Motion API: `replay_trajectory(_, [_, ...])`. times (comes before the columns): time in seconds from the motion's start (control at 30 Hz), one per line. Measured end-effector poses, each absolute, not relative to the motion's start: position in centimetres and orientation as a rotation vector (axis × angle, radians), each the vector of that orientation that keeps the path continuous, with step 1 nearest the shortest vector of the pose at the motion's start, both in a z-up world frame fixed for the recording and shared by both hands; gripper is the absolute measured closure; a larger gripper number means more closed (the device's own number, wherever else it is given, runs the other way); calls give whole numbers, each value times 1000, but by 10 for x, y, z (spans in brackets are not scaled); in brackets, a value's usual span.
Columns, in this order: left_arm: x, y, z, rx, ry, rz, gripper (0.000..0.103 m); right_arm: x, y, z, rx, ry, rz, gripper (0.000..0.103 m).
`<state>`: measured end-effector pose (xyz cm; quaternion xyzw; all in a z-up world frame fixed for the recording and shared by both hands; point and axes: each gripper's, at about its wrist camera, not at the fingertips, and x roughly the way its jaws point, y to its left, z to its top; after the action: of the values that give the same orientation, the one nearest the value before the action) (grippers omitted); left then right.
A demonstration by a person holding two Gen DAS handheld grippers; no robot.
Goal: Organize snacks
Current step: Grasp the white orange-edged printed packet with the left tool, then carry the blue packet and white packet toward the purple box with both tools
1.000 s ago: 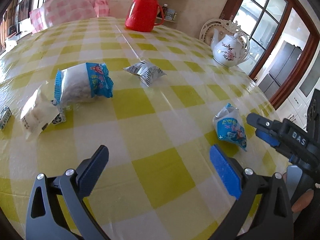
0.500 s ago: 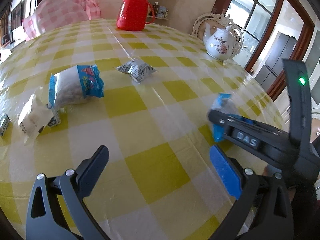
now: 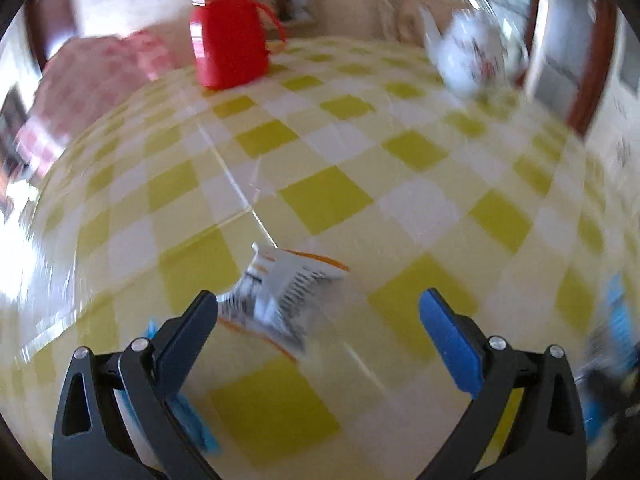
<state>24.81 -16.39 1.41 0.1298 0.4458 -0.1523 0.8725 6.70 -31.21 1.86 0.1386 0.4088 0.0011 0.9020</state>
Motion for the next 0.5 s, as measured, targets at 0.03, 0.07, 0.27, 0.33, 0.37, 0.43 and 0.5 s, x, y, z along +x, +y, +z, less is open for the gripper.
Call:
replay_trajectory(0.03, [255,-165,8,313,946,-339,4,66,-312,21,290,841,8,54])
replay_trajectory(0.07, [259,-165,4,323,954,-361,5,65,-312,23,295,836,17,54])
replay_trajectory(0.27, [265,-161,-1,292,968,-468,32,65,-307,24,286,842,34,54])
replay_trajectory(0.33, [263,-161,1,296,970,-479,56,67,-307,20,280,854,28,54])
replay_trajectory(0.37, [260,-161,3,298,975,-489,58,68,-306,19,276,859,26,54])
replay_trajectory(0.43, [252,-161,5,271,986,-531,58,69,-305,16,268,868,21,54])
replay_trajectory(0.5, [248,-162,8,281,962,-512,46,71,-305,12,271,877,17,54])
